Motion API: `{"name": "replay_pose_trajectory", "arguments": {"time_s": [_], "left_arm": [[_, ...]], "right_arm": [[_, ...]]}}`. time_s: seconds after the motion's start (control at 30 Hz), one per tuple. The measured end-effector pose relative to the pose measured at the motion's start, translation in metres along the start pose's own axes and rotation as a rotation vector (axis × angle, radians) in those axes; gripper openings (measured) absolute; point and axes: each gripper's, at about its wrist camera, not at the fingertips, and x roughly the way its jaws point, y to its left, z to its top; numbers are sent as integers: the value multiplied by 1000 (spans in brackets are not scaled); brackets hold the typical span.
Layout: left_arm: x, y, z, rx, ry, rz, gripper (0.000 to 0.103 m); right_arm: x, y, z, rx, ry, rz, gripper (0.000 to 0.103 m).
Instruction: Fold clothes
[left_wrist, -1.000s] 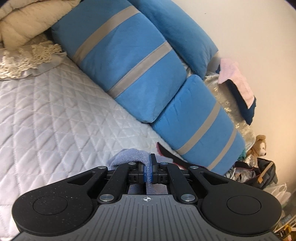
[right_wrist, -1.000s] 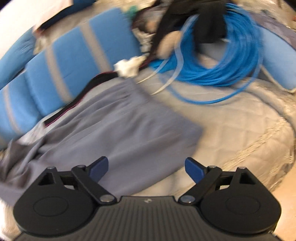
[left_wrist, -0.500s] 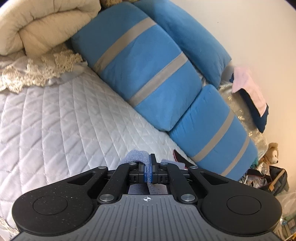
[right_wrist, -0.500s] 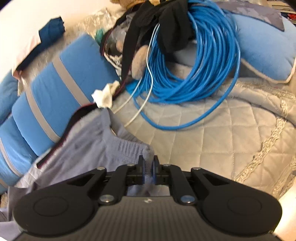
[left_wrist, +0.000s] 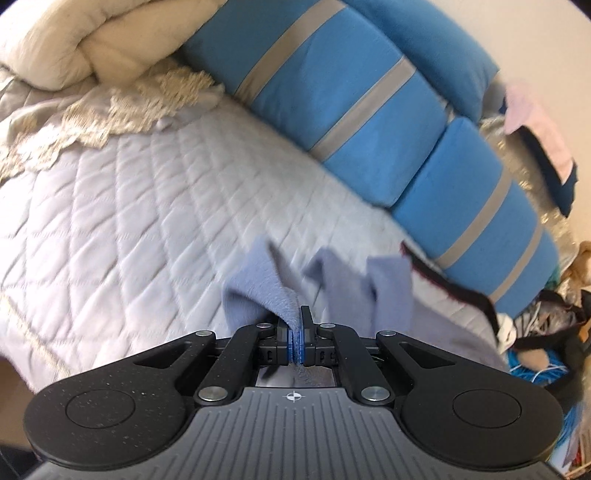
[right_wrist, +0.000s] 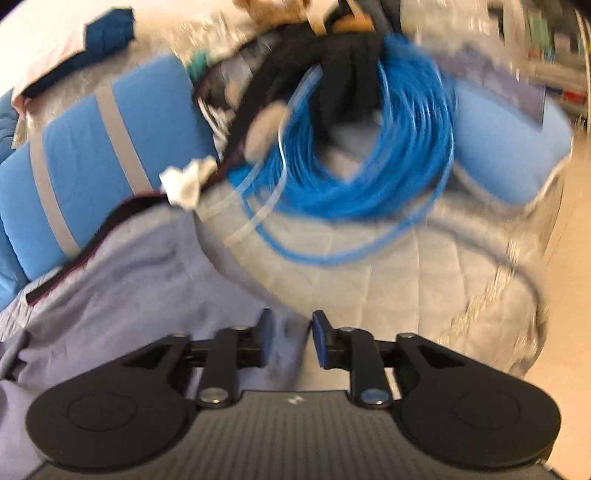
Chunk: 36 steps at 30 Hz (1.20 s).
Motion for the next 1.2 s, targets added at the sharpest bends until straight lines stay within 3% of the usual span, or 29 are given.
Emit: {"name": "replay_pose_trajectory", "arguments": {"time_s": [0.07,0.2,0.4,0.5,0.63,0.67,0.73,0.8,0.87,1.07,1.2], "left_arm": [[-2,5,-5,-5,4,8,3],[-7,17,-15,-25,20,42,3],[-9,35,-35,-60,60,71,3],[-8,45,-44,-88,88,75,3],[-6,60,-54,-125,126,68,4],[-6,62,-54,-122,125,64,7],[-8,65,-50,-126,107,58,23],[-12,68,-44,-139,69,44,63],[-15,69,-33,-139,33,33,76],[6,79,34,-187,15,-51,76],[54,88,80,-220,119,-89,75]], "right_arm": [[-15,24,2,-61,-30,77,80],[-43,75,-1,-187,-38,265,99],[-77,154,-30,-388,6,521,103],[-93,186,-42,-480,-35,584,103],[-97,212,-53,-481,11,653,103],[-97,216,-56,-491,20,658,103],[-97,224,-63,-509,33,662,103],[-95,229,-70,-511,57,669,103],[-92,233,-76,-510,83,678,103],[-85,243,-96,-520,135,693,103],[-80,245,-104,-500,160,700,103]]}}
